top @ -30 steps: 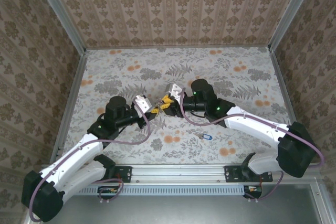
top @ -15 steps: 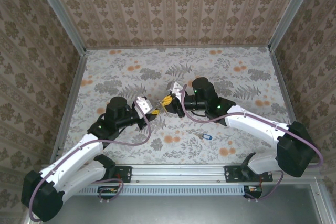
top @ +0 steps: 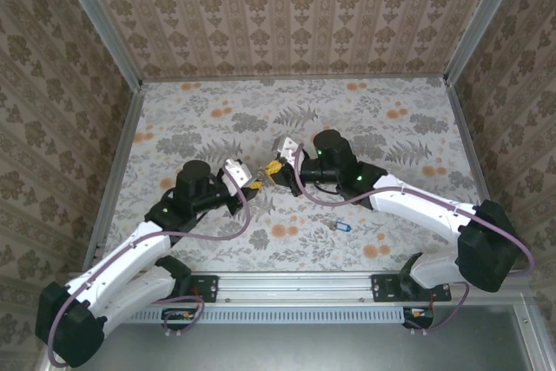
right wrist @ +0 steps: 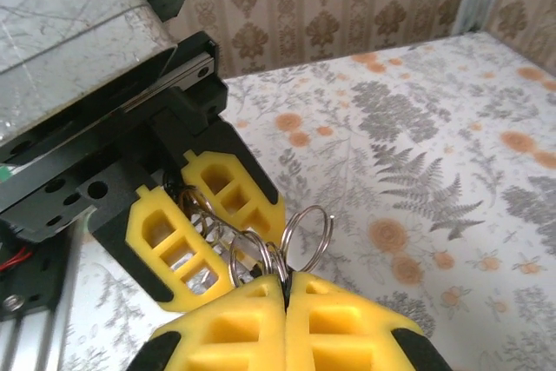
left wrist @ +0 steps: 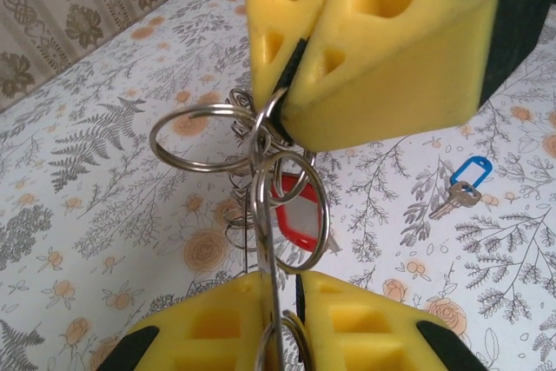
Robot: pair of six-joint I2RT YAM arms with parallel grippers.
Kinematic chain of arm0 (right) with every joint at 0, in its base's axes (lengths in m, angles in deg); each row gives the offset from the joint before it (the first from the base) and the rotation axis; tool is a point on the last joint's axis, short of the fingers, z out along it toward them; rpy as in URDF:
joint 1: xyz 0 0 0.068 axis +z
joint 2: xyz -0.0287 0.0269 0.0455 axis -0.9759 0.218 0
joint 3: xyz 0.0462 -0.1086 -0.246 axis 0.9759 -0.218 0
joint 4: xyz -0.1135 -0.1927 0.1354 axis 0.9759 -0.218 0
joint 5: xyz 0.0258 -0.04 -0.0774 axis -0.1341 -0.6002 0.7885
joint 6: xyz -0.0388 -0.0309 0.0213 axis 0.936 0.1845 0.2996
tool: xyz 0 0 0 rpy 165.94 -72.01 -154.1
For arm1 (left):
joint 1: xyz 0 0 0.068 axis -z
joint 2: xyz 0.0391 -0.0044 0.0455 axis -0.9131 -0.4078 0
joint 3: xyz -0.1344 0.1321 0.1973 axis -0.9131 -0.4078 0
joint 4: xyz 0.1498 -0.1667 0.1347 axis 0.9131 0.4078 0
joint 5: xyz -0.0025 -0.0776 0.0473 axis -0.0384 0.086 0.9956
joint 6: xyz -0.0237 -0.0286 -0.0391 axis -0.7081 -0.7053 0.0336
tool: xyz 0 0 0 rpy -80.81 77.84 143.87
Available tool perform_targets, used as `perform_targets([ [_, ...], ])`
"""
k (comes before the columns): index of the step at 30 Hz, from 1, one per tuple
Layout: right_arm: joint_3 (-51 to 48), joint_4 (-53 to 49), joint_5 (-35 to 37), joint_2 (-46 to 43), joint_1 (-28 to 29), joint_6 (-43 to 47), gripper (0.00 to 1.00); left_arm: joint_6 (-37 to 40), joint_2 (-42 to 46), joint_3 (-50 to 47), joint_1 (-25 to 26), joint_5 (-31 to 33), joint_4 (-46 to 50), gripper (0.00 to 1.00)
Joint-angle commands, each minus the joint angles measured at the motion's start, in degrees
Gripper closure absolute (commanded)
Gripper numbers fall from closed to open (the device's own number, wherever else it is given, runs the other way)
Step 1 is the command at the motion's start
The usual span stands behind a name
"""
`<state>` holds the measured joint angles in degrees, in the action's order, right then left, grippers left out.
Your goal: Put the keys on the keyring
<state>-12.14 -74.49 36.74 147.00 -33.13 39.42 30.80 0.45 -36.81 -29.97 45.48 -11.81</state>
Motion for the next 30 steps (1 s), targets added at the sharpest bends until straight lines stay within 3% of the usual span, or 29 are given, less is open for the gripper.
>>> perform_targets([
  [1, -3.39, 7.47, 9.99, -0.50, 2.53, 0.70, 1.00, -2.92, 0.28, 0.67, 0.42, -0.98, -3.90, 1.00],
  [5, -5.71, 15.18, 17.08, 0.55, 5.47, -0.88, 1.00, -5.12, -0.43, 0.87, 0.40, -1.21, -3.92, 1.00],
  [9, -5.16, 15.62, 21.76, 2.93, 8.19, -0.65, 1.00, -6.26, -0.94, 1.95, 0.48, -0.42, -2.35, 1.00],
  [16, -7.60, 15.13, 18.87, 1.77, 9.08, -5.14, 1.00, -6.10, -1.60, 4.74, 0.51, 1.65, 1.73, 1.00],
  [23, -9.34, 11.71, 16.94, -0.60, 9.03, -4.40, 0.92, -4.73, -1.42, 3.42, 0.51, 0.61, -0.37, 1.00],
  [30, -9.64, 10.16, 14.76, -1.24, 8.12, -4.90, 0.93, 1.23, -0.02, 3.40, 0.49, 0.70, 1.00, 1.00],
])
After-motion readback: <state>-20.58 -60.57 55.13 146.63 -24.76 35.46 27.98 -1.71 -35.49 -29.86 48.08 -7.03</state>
